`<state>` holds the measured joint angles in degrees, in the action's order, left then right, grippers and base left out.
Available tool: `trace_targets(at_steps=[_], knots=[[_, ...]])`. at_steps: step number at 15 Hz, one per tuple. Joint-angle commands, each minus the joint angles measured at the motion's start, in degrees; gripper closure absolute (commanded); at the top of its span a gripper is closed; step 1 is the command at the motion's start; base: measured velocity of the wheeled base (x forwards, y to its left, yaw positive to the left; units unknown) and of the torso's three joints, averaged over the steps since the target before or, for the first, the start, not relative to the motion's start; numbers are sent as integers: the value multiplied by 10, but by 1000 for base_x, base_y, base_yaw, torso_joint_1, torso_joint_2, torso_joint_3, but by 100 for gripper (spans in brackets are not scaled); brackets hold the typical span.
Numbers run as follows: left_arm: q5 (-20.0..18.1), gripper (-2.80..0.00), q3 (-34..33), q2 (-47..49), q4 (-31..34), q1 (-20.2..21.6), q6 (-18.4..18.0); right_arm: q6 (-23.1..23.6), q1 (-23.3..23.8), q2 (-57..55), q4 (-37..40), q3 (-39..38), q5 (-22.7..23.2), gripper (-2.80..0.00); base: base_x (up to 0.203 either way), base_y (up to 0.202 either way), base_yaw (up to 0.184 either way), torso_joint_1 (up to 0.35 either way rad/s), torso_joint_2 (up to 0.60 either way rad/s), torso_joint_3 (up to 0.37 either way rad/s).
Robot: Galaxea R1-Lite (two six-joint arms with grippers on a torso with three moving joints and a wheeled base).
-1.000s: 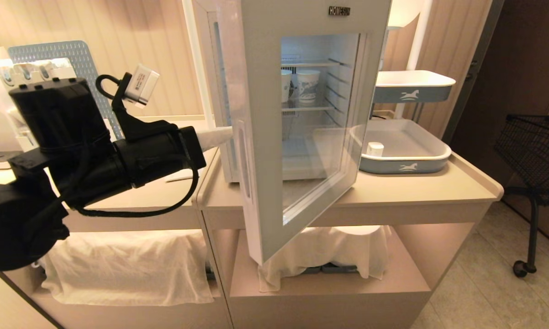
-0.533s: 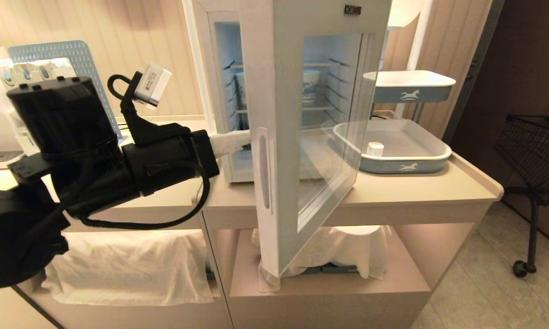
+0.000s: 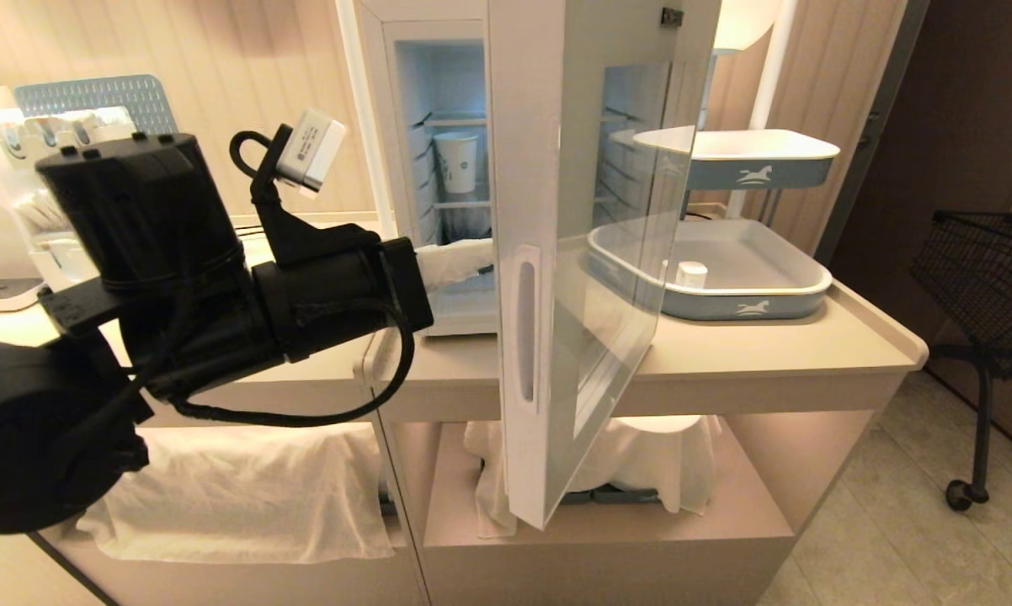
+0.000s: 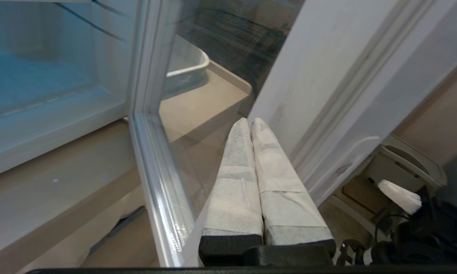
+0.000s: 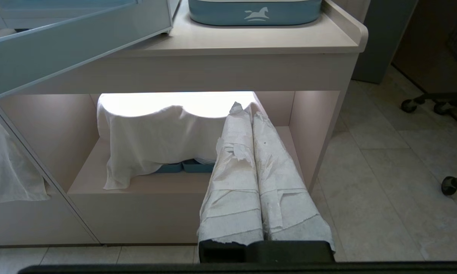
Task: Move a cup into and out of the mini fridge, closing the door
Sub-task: Open the freezer door
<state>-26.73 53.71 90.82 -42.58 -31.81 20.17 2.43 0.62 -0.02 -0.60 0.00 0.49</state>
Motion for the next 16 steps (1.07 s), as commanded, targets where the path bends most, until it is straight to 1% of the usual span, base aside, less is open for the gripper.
trace_targets(at_steps=[1, 3, 7, 11, 14, 16], knots=[[-2, 0, 4, 9, -2, -9, 1, 0, 0, 1, 0, -5, 0, 0, 0, 0, 0, 0, 0, 0], [-1, 0, 15, 24, -5, -26, 4, 0, 0, 1, -1, -5, 0, 0, 0, 0, 0, 0, 0, 0], [0, 0, 55, 60, -31, -48, 14, 0, 0, 1, 0, -5, 0, 0, 0, 0, 0, 0, 0, 0], [-1, 0, 83, 81, -32, -65, 15, 0, 0, 1, 0, -5, 0, 0, 0, 0, 0, 0, 0, 0], [1, 0, 90, 92, -33, -80, 18, 0, 0, 1, 0, -5, 0, 0, 0, 0, 0, 0, 0, 0], [2, 0, 103, 106, -38, -100, 21, 0, 0, 1, 0, -5, 0, 0, 0, 0, 0, 0, 0, 0]])
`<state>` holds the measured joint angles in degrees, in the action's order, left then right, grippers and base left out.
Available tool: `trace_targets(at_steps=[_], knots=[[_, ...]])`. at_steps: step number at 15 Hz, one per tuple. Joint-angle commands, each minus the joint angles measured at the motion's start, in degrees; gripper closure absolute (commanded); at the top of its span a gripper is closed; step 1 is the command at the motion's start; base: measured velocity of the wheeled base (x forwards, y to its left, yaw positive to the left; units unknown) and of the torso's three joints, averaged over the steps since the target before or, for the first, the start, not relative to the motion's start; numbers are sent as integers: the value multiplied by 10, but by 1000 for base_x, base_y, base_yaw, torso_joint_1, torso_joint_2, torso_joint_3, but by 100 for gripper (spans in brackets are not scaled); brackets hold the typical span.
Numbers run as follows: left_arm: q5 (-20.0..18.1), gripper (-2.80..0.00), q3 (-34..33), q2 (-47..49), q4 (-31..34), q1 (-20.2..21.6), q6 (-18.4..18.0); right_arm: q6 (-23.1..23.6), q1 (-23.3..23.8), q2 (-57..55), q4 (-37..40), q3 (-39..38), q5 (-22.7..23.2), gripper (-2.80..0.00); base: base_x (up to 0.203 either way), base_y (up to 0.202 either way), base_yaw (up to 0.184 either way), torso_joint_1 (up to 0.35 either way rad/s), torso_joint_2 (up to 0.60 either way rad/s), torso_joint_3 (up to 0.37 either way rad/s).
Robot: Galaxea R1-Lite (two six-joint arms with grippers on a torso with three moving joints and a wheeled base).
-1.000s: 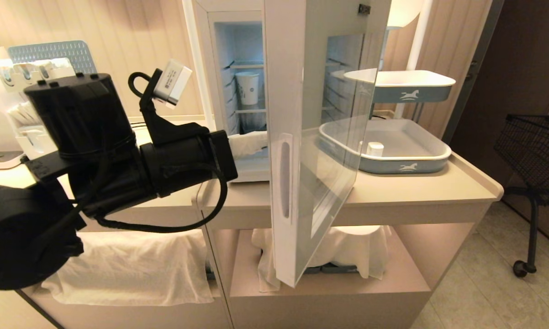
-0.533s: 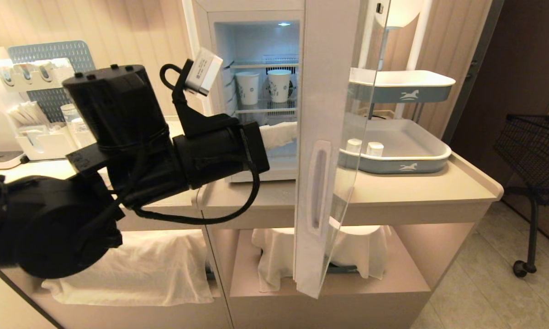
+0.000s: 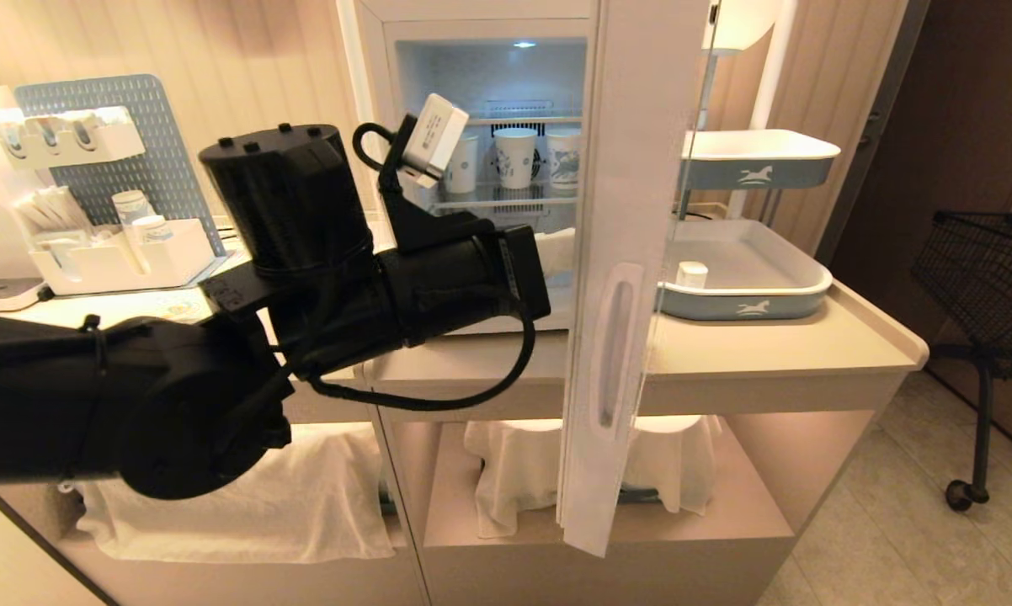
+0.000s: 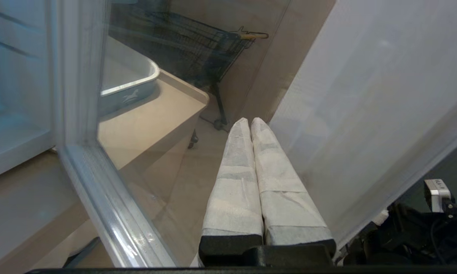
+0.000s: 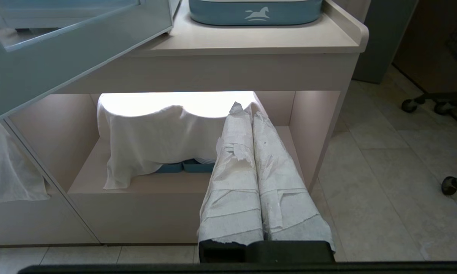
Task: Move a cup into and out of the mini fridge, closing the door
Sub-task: Open the freezer door
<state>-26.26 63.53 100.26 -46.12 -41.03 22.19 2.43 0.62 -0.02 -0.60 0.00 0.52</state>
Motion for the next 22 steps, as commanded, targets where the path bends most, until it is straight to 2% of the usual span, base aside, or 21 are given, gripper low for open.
trace_targets(at_steps=[1, 8, 13, 22], knots=[[-2, 0, 12, 17, -5, -13, 2, 0, 0, 1, 0, -5, 0, 0, 0, 0, 0, 0, 0, 0], [5, 0, 60, 55, -6, -47, 4, 0, 0, 1, 0, -5, 0, 0, 0, 0, 0, 0, 0, 0], [6, 0, 99, 84, -14, -75, 18, 0, 0, 1, 0, -5, 0, 0, 0, 0, 0, 0, 0, 0], [7, 0, 105, 106, -70, -115, 55, 0, 0, 1, 0, -5, 0, 0, 0, 0, 0, 0, 0, 0]])
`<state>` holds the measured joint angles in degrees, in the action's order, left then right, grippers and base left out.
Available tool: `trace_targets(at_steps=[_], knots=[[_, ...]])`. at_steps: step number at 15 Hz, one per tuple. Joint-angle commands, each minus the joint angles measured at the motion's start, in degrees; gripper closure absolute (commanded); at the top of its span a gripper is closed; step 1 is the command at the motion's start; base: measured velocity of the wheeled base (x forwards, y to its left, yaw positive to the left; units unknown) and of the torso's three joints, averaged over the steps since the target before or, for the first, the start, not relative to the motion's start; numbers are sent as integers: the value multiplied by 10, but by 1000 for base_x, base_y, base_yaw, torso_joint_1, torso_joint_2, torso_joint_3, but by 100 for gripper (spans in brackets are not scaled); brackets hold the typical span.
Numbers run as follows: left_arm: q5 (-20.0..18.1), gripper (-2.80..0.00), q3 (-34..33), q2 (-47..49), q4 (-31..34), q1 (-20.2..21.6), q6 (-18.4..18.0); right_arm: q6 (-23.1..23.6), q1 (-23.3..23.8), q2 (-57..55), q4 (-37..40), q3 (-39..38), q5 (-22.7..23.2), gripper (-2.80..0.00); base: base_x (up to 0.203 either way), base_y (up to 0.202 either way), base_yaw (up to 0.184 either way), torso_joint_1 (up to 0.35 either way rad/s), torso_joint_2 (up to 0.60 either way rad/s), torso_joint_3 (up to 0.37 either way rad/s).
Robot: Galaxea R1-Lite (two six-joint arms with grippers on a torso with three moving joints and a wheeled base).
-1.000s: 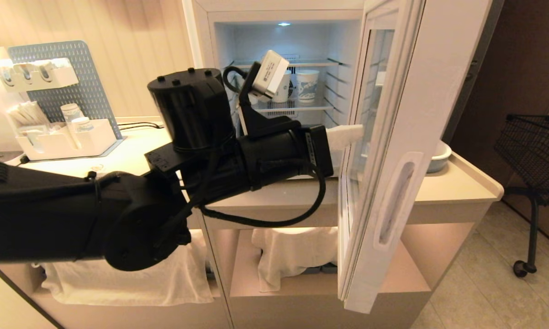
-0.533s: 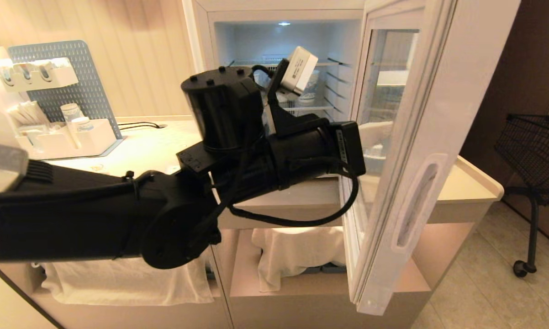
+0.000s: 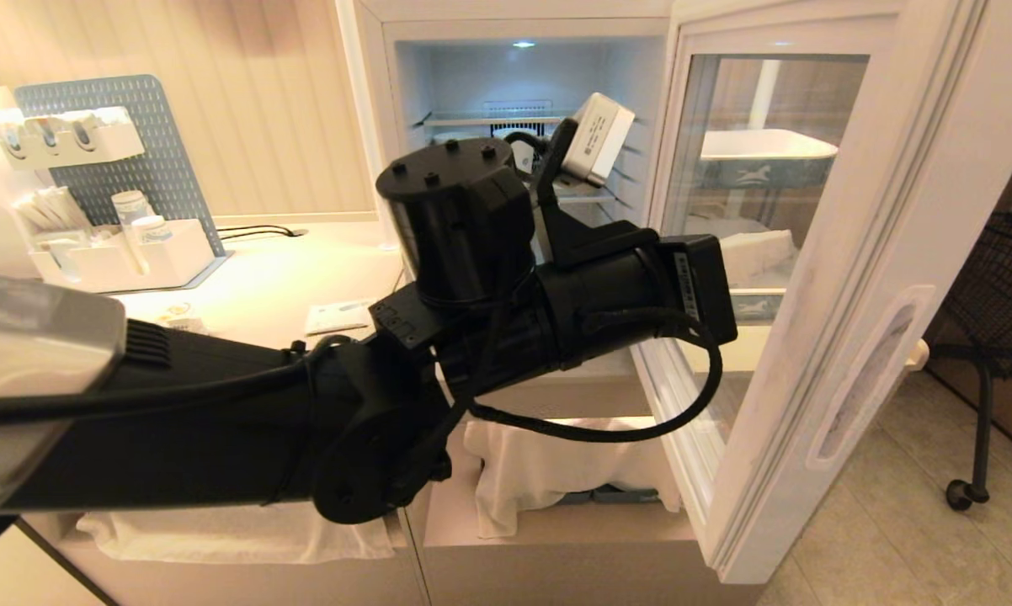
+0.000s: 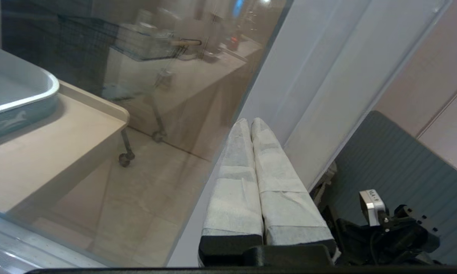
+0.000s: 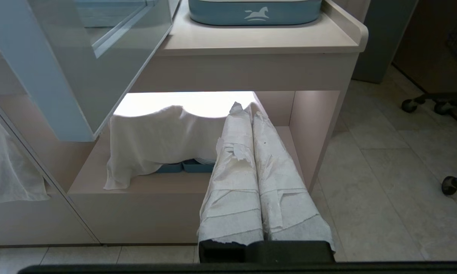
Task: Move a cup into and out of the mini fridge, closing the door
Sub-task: Open the freezer door
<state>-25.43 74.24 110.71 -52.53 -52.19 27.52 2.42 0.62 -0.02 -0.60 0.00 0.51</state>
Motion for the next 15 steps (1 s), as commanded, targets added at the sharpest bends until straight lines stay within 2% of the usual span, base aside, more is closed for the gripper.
trace_targets(at_steps=[1, 5, 10, 13, 15], knots=[[-1, 0, -3, 2, -18, -7, 6, 0, 0, 1, 0, -5, 0, 0, 0, 0, 0, 0, 0, 0], [6, 0, -28, -7, -42, -9, 19, 0, 0, 1, 0, -5, 0, 0, 0, 0, 0, 0, 0, 0], [21, 0, -107, -64, -41, -6, 18, 0, 0, 1, 0, -5, 0, 0, 0, 0, 0, 0, 0, 0], [29, 0, -166, -108, -34, 10, 14, 0, 0, 1, 0, -5, 0, 0, 0, 0, 0, 0, 0, 0], [31, 0, -210, -147, -15, 37, -5, 0, 0, 1, 0, -5, 0, 0, 0, 0, 0, 0, 0, 0]])
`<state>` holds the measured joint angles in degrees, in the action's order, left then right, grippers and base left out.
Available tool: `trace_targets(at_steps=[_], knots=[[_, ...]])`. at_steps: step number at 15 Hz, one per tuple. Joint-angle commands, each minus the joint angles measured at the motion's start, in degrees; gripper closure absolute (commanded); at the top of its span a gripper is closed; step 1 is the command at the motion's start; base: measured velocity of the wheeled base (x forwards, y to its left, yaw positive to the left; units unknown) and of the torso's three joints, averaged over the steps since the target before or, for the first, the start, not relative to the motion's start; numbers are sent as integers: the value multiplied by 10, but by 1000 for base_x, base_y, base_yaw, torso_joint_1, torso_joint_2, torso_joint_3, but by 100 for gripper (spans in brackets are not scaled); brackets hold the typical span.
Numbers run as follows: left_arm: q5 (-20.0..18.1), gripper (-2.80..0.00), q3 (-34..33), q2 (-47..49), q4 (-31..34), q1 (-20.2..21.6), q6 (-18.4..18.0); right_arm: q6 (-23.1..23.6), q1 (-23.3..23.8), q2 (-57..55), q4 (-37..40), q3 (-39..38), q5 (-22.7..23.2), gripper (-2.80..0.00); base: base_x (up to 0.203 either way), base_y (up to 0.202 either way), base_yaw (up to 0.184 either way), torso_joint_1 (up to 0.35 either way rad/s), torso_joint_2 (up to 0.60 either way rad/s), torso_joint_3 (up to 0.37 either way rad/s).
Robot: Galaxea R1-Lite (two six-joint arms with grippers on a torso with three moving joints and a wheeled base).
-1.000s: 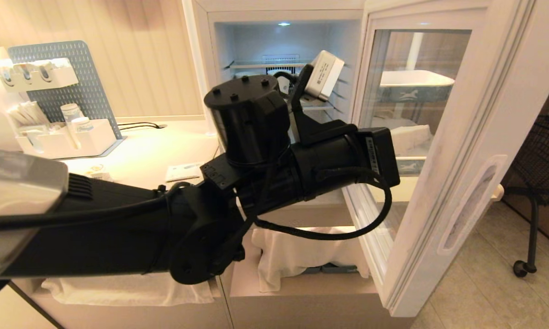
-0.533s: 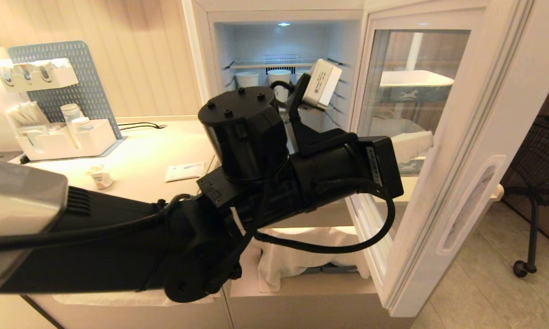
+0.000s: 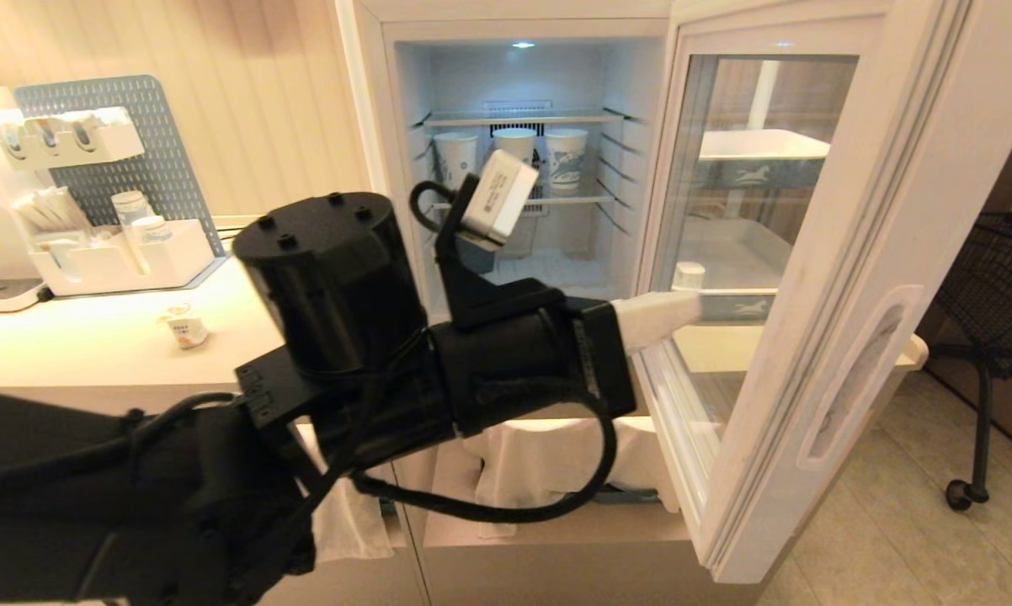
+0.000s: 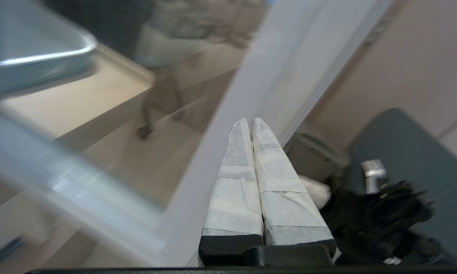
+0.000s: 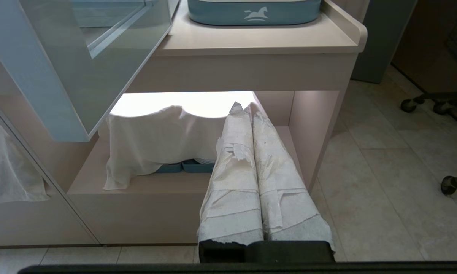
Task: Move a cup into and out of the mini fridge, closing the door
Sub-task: Open the freezer door
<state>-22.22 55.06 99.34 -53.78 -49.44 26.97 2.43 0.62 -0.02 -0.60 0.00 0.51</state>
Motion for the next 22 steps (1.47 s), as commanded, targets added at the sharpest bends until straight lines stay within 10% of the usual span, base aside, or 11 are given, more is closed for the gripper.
trace_targets(at_steps=[1, 9, 18, 22], knots=[[0, 0, -37, -57, 19, 23, -14, 0, 0, 1, 0, -5, 0, 0, 0, 0, 0, 0, 0, 0], [42, 0, -149, -240, 215, 168, -126, 0, 0, 1, 0, -5, 0, 0, 0, 0, 0, 0, 0, 0], [52, 0, -229, -267, 218, 389, -269, 0, 0, 1, 0, -5, 0, 0, 0, 0, 0, 0, 0, 0], [71, 0, -354, -361, 225, 418, -280, 0, 0, 1, 0, -5, 0, 0, 0, 0, 0, 0, 0, 0]])
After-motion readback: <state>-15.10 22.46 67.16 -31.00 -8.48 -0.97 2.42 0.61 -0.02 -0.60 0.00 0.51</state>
